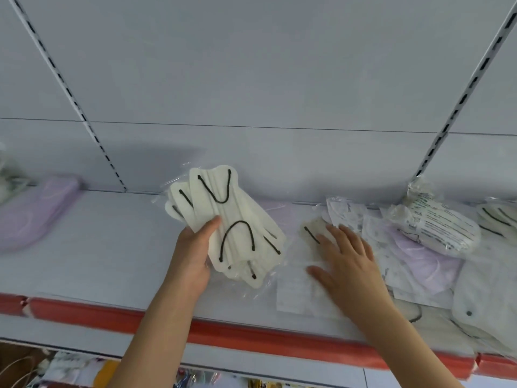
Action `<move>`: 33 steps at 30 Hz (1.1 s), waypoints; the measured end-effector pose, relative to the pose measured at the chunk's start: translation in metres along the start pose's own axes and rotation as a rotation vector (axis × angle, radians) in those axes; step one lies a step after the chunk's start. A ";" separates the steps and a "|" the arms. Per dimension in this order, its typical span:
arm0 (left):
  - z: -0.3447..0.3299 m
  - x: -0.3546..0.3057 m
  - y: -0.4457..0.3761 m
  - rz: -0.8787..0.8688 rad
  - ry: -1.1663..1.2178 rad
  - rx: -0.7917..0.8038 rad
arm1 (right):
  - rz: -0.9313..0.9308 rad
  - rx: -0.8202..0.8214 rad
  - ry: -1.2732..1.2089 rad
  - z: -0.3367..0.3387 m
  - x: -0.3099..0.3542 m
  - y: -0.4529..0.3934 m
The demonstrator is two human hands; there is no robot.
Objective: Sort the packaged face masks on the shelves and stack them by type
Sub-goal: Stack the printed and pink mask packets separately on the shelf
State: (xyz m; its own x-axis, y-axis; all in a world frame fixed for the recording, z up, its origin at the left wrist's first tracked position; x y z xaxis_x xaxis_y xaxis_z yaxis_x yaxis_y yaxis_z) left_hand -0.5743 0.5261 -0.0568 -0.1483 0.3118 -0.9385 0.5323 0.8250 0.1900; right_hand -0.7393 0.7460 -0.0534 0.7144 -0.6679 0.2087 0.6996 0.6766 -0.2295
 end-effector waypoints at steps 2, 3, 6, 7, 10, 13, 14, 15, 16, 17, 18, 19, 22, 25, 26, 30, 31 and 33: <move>-0.001 -0.011 0.009 -0.035 -0.018 0.046 | -0.037 -0.081 -0.106 0.016 0.006 -0.012; -0.001 -0.017 0.014 -0.064 -0.032 0.069 | -0.062 -0.092 -0.238 0.025 0.013 -0.018; 0.004 -0.040 0.028 -0.178 -0.131 0.091 | -0.039 0.063 -0.736 0.044 0.058 -0.036; 0.005 -0.047 0.032 -0.217 -0.188 0.111 | 0.029 0.132 -0.870 0.049 0.083 -0.040; 0.006 -0.058 0.041 -0.251 -0.426 0.203 | 0.209 0.301 -1.074 0.056 0.143 -0.045; 0.014 -0.045 0.046 -0.235 -0.651 0.259 | 0.180 0.385 -1.049 0.045 0.166 -0.045; 0.022 -0.040 0.048 -0.214 -0.656 0.239 | 0.171 0.385 -1.007 0.042 0.171 -0.045; 0.033 -0.037 0.048 -0.190 -0.643 0.221 | 0.162 0.373 -0.975 0.041 0.179 -0.046; 0.044 -0.034 0.049 -0.171 -0.624 0.220 | 0.147 0.352 -0.994 0.043 0.187 -0.046; 0.055 -0.036 0.051 -0.160 -0.611 0.234 | 0.131 0.342 -1.078 0.045 0.199 -0.046; 0.067 -0.039 0.053 -0.155 -0.590 0.248 | 0.107 0.345 -1.198 0.049 0.216 -0.044; 0.083 -0.045 0.056 -0.150 -0.559 0.255 | 0.084 0.357 -1.313 0.051 0.236 -0.043; 0.156 -0.075 0.056 -0.176 -0.447 0.163 | 0.021 0.421 -1.575 0.043 0.308 -0.037; 0.256 -0.110 0.055 -0.220 -0.358 -0.004 | -0.014 0.518 -1.720 0.021 0.389 -0.035; 0.293 -0.120 0.055 -0.227 -0.319 -0.065 | -0.014 0.561 -1.731 0.013 0.415 -0.034; 0.430 -0.152 0.056 -0.192 -0.228 -0.320 | -0.053 0.657 -1.606 -0.025 0.492 -0.034; 0.454 -0.157 0.054 -0.178 -0.202 -0.353 | -0.064 0.700 -1.555 -0.036 0.506 -0.033; 0.492 -0.160 0.041 -0.140 -0.135 -0.368 | -0.078 0.781 -1.437 -0.058 0.531 -0.031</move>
State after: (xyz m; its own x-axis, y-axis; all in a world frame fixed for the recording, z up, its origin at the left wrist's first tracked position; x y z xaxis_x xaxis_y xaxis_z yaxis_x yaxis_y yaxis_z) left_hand -0.1189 0.2785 -0.0403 -0.0748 0.1403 -0.9873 0.1777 0.9761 0.1252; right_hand -0.3820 0.3526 0.0095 -0.2096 -0.1874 0.9597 0.2495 0.9387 0.2378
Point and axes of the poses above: each hand's wrist, its own y-axis away from the middle knuckle, its own z-axis out of the back of the hand, x = y × z, the point moved 10 cm from there along -y, towards the middle knuckle, and after that the axes turned 5 degrees about -z, right-handed, at the moved point
